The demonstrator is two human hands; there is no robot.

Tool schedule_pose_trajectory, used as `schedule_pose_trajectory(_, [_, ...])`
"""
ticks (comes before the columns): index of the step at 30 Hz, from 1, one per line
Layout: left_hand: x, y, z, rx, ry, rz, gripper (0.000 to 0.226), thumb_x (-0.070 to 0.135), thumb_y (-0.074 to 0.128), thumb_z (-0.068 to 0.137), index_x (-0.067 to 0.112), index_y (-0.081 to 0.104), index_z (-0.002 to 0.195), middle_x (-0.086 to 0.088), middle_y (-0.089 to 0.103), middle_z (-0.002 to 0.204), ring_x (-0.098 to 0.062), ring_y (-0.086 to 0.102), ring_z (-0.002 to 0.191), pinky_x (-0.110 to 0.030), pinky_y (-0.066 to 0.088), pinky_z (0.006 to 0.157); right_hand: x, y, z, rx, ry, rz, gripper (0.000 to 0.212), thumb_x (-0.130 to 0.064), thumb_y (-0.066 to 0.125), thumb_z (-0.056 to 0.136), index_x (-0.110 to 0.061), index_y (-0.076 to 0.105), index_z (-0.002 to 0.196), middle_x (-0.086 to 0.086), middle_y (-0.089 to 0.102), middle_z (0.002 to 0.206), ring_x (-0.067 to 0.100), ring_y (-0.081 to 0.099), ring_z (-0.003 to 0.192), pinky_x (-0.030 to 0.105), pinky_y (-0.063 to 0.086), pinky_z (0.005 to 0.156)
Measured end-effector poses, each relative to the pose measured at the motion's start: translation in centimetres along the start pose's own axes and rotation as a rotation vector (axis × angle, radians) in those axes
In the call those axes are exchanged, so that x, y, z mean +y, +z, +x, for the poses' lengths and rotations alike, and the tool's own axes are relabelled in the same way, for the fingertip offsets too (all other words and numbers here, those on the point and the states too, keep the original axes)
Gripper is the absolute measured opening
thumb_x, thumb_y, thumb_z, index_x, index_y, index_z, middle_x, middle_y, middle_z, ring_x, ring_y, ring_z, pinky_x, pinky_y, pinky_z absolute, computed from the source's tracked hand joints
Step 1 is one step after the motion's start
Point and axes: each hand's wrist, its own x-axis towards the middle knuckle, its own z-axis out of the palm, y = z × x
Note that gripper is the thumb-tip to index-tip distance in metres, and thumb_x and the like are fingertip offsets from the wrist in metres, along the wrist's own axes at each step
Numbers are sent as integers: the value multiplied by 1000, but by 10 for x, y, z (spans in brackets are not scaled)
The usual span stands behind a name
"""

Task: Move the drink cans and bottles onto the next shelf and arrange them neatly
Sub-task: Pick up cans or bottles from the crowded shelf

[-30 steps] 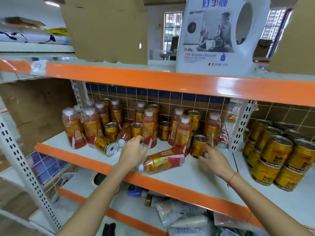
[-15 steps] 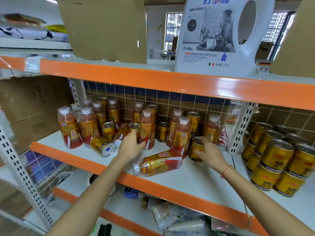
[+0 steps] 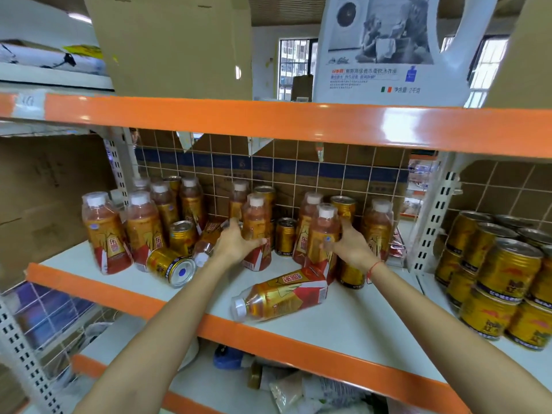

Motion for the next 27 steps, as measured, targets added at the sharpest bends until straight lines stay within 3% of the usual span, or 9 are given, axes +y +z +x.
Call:
schedule_pose_trajectory(5, [-4, 13, 11, 55, -21, 74, 82, 43, 79, 72, 14, 32, 132, -11, 57, 126, -30, 60, 110, -45, 51, 90, 4, -3, 9, 16, 14, -5, 77, -18, 80, 73, -15, 36, 137, 7, 58, 127, 27, 54, 118, 36, 44, 95])
schedule_pose_trajectory(13, [-7, 23, 21, 137, -1, 140, 76, 39, 78, 73, 15, 34, 130, -13, 54, 127, -33, 58, 112, -48, 50, 90, 10, 0, 13, 72, 17, -46, 75, -29, 83, 67, -17, 45, 130, 3, 59, 124, 23, 55, 115, 35, 46, 93])
schedule_pose_trajectory(20, [-8, 8, 27, -151, 116, -49, 68, 13, 73, 81, 14, 34, 136, -10, 54, 130, -27, 52, 122, -41, 44, 101, 7, 7, 11, 164, 21, -177, 78, -41, 83, 66, -12, 41, 125, 8, 54, 126, 28, 56, 112, 38, 48, 85])
schedule_pose_trajectory(27, [-5, 7, 31, -324, 73, -181, 78, 1, 60, 89, 17, 11, 148, -13, 40, 144, -28, 38, 135, -43, 36, 107, 6, 9, 13, 130, 30, -175, 84, -39, 80, 70, -8, 31, 132, 11, 51, 130, 30, 55, 115, 39, 49, 88])
